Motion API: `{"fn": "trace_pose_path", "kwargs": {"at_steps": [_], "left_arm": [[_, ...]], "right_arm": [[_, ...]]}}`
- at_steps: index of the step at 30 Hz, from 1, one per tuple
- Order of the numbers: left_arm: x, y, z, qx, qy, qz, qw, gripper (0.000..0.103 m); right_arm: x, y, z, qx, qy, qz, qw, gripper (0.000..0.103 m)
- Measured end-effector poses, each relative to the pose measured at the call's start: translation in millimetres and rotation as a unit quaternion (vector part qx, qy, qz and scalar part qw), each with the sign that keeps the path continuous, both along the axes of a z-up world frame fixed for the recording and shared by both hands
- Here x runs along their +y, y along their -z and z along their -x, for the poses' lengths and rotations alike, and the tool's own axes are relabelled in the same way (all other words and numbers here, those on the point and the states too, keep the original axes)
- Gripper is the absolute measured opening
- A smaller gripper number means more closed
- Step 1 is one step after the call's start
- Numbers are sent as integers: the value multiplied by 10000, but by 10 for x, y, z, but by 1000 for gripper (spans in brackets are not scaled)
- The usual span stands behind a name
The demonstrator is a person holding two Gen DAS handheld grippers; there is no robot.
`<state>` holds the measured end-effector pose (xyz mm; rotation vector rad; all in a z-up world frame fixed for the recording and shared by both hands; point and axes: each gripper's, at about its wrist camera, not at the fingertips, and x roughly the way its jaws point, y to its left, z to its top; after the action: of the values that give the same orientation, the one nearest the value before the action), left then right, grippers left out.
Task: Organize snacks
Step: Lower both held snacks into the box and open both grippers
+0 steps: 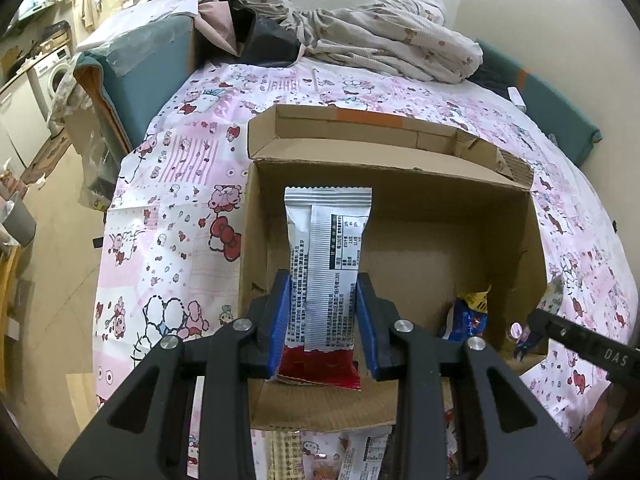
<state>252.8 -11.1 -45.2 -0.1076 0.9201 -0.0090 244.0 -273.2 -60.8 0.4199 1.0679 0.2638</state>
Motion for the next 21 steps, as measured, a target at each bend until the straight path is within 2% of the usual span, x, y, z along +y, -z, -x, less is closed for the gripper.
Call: {"fn": "trace_pose_path", "kwargs": {"at_steps": [3,4,5,6,7,8,11,17,21], "left_arm": [[-6,-9,4,-1,-16,11,10000,32],[-12,-21,8,-20,-20,-5,10000,41],[-16,-34,16,-49,-46,-40,10000,59],[-18,-62,34,-129,-81,-55,9999,71],[-25,-94,57,-223,-94,-63,9997,91],[-28,-121,80,-310,-116,-88,9994,98],[-36,-172,109,-424,-95,-95,9990,99],[26,-160,90,-354,-171,11,9992,99],[36,-163,107,-365,-170,-4,9992,99]], "right_arm": [[-15,-40,6,-114,45,-72,9999,22],[-16,-43,-3,-120,36,-88,9999,25],[-12,-53,-6,-123,21,-106,9999,38],[-7,-67,-2,-157,-7,-155,9998,53],[-11,-93,11,-244,15,-197,9995,85],[-22,-131,37,-402,81,-213,9989,97],[-8,-223,66,-686,66,-33,9976,97],[-43,-160,44,-499,132,-182,9985,97],[-47,-172,46,-528,138,-190,9983,97]]}}
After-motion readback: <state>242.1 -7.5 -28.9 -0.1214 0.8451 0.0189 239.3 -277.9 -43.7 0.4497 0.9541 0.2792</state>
